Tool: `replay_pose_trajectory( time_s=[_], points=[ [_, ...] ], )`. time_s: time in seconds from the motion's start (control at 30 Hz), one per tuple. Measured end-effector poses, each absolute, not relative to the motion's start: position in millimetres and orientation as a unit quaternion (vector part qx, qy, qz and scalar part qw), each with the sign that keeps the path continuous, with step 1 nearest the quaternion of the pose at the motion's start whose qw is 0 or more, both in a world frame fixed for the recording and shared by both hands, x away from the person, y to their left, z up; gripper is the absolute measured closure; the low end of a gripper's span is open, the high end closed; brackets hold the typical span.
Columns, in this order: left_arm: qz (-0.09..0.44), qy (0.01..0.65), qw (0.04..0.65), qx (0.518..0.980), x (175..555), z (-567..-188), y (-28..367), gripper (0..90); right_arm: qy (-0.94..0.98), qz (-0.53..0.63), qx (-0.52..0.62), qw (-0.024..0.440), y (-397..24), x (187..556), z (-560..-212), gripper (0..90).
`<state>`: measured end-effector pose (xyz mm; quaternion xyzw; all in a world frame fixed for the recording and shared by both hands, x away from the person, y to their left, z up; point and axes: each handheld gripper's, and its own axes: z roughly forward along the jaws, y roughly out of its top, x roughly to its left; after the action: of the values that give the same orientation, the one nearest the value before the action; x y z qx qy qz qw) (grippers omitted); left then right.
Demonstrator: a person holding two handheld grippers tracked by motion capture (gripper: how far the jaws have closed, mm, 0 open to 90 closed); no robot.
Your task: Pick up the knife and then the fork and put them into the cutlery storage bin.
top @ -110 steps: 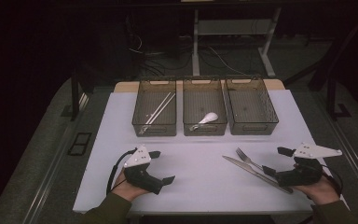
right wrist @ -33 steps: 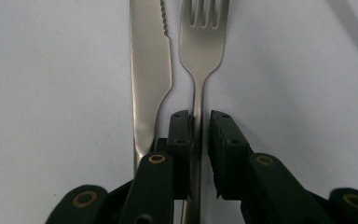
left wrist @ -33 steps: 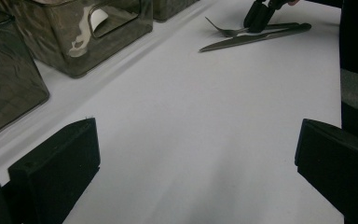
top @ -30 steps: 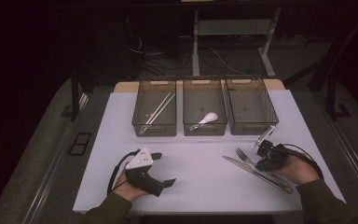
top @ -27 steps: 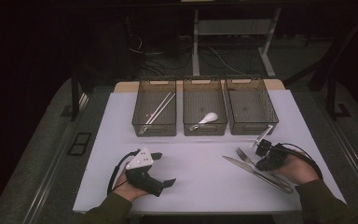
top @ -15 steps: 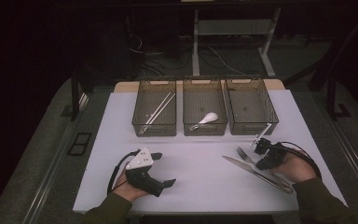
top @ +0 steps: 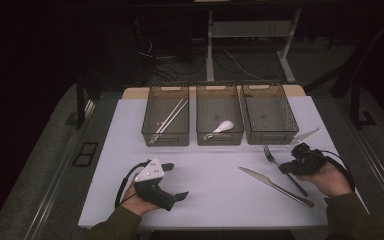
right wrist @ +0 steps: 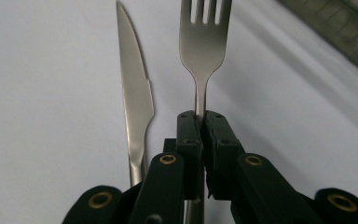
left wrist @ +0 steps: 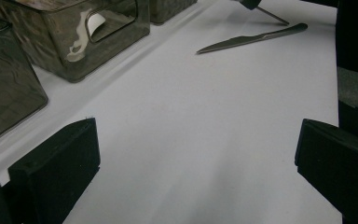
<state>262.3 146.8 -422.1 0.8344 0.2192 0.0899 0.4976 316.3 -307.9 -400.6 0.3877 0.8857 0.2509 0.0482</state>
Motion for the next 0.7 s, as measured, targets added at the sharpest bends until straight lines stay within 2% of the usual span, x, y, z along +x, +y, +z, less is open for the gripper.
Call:
replay_pose_trajectory(
  time_s=[0.7],
  points=[
    [0.093, 0.219, 0.503, 0.831, 263, -421, 148, 0.0, 0.795, 0.426, 0.414, 0.123, -340, 308, -372, 85.2]
  ],
)
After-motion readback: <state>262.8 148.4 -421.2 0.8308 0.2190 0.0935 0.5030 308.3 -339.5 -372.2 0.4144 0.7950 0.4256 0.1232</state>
